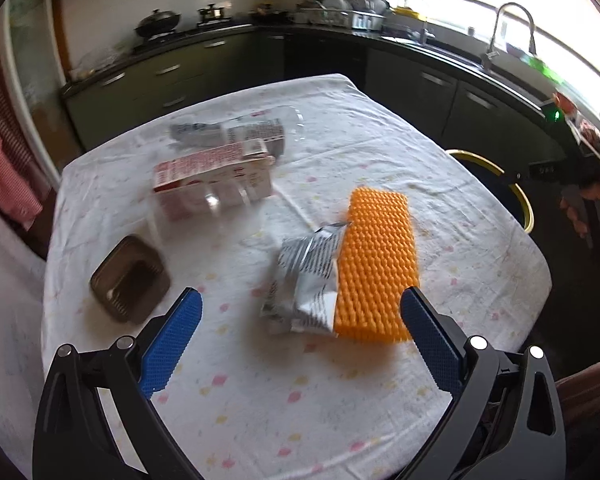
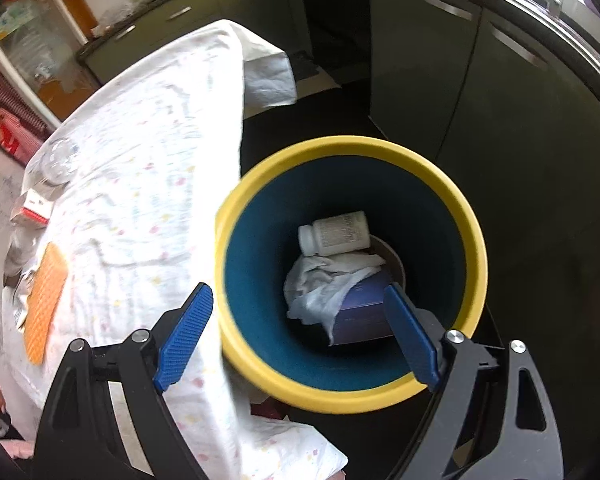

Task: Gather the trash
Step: 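Grasp the silver snack packet with the left gripper and lift it, then carry the snack packet over the yellow bin and open the left gripper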

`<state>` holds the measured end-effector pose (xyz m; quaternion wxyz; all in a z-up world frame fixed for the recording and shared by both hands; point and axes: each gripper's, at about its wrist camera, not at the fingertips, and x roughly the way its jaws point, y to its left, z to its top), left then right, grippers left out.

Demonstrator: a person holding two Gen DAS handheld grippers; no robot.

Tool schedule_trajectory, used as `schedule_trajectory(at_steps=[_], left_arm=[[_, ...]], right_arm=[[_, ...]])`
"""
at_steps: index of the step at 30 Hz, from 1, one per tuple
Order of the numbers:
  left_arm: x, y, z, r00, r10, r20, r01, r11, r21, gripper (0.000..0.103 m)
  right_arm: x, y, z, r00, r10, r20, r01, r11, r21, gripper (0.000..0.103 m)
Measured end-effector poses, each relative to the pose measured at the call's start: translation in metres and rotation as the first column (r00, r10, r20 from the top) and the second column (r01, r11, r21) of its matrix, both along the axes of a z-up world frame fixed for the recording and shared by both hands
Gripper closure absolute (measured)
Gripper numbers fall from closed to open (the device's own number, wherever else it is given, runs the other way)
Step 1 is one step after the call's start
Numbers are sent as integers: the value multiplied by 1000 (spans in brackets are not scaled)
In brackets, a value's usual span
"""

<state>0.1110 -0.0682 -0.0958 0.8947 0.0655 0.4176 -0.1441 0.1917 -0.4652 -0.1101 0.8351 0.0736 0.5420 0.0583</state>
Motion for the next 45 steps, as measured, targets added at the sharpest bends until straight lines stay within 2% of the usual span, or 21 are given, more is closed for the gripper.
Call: schedule_trajectory(at_steps=[2, 4, 7, 8, 19, 22, 25, 31, 34, 38, 41, 45], left_arm=[[12, -5, -6, 999, -35, -33, 34, 999, -16, 22], [28, -8, -16, 994, -61, -93, 57, 998, -41, 31], [46, -8, -26, 987, -75, -143, 67, 996, -64, 35], [52, -7, -29, 984, -75, -161, 64, 995, -70, 39], [75, 8, -48, 971, -71, -229, 49, 994, -101, 44], [77, 9, -49, 972, -70, -223, 49, 994, -99, 59], [76, 12, -47, 972, -68, -223, 43, 992, -116, 68], [59, 16, -22, 993, -11, -120, 5, 999, -51, 68], [47, 10, -2, 997, -20, -72, 18, 1000, -20, 68], [36, -11, 23, 996, -88, -35, 87, 996, -38, 68], [35, -43, 37, 984, -175, -19, 174, 983, -65, 68], [49, -108, 41, 951, -310, -20, 308, 949, -69, 68]], right_arm=[[-3, 6, 3, 1000, 19, 5, -19, 1000, 3, 21], [-4, 13, 6, 999, 39, 11, -39, 999, 5, 21], [-6, 21, 8, 998, 66, 12, -66, 998, 2, 21], [-6, 23, 8, 997, 72, 13, -72, 997, 0, 21], [-5, 37, 0, 994, 109, -6, -109, 994, 1, 21], [-6, 42, 1, 993, 117, -6, -117, 993, 1, 21], [-8, 46, 6, 992, 124, 4, -124, 992, 3, 21], [-18, 54, 19, 990, 136, 43, -136, 991, -3, 21], [-25, 55, 24, 989, 136, 61, -137, 991, 3, 21], [-36, 50, 26, 990, 114, 81, -114, 993, -3, 21], [-46, 37, 26, 993, 73, 94, -71, 997, -22, 21], [-65, 7, 28, 993, -8, 119, 14, 999, -48, 21]])
